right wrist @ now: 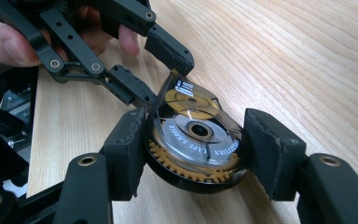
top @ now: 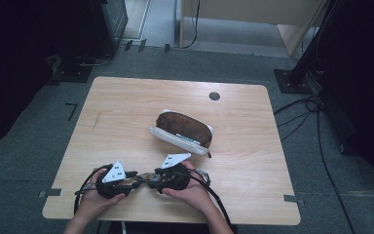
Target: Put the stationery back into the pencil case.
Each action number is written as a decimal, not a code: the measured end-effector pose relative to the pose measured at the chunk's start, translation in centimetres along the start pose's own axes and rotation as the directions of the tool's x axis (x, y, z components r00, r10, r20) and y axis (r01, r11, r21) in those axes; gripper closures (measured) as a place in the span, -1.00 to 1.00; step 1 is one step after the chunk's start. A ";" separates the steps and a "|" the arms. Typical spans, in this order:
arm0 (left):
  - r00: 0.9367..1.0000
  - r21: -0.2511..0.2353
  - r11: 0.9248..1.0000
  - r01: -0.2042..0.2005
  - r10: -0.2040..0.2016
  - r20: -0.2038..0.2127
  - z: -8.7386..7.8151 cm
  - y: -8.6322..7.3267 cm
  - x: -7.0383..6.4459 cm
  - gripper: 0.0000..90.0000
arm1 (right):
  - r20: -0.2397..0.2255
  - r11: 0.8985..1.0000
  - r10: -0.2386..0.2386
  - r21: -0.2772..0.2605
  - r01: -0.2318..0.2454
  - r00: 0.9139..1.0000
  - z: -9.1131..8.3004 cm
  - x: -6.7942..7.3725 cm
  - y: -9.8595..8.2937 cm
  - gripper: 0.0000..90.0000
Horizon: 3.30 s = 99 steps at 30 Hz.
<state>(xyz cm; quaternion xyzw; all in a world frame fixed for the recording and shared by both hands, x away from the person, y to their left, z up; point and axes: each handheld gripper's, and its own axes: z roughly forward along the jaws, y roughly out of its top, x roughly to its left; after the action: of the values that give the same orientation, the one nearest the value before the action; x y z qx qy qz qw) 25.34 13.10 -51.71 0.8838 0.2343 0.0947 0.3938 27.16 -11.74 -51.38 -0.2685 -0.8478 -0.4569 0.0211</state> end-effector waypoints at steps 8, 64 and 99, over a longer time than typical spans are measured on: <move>0.998 -0.012 0.999 0.034 -0.033 0.044 -0.1 -0.1 0.5 0.37 | 0.041 0.995 -0.072 0.071 0.069 0.997 0.1 0.4 -0.6 -0.09; 0.997 0.006 0.997 0.072 -0.071 -0.032 -0.2 -0.2 0.6 -0.45 | -0.013 0.976 -0.216 -0.010 0.216 0.976 -2.4 0.6 -0.4 0.64; 0.912 -0.023 0.949 0.315 -0.309 -0.270 -1.8 -1.1 2.4 -1.00 | 0.162 0.969 -0.100 -0.208 0.133 0.982 -9.7 -1.1 4.1 0.63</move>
<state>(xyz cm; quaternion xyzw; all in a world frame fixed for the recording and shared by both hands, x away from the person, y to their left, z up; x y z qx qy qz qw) 26.36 16.12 -51.36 0.8180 0.4247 0.1477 0.3589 27.98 -18.07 -42.88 -0.2522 -0.8061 -0.5261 -0.0993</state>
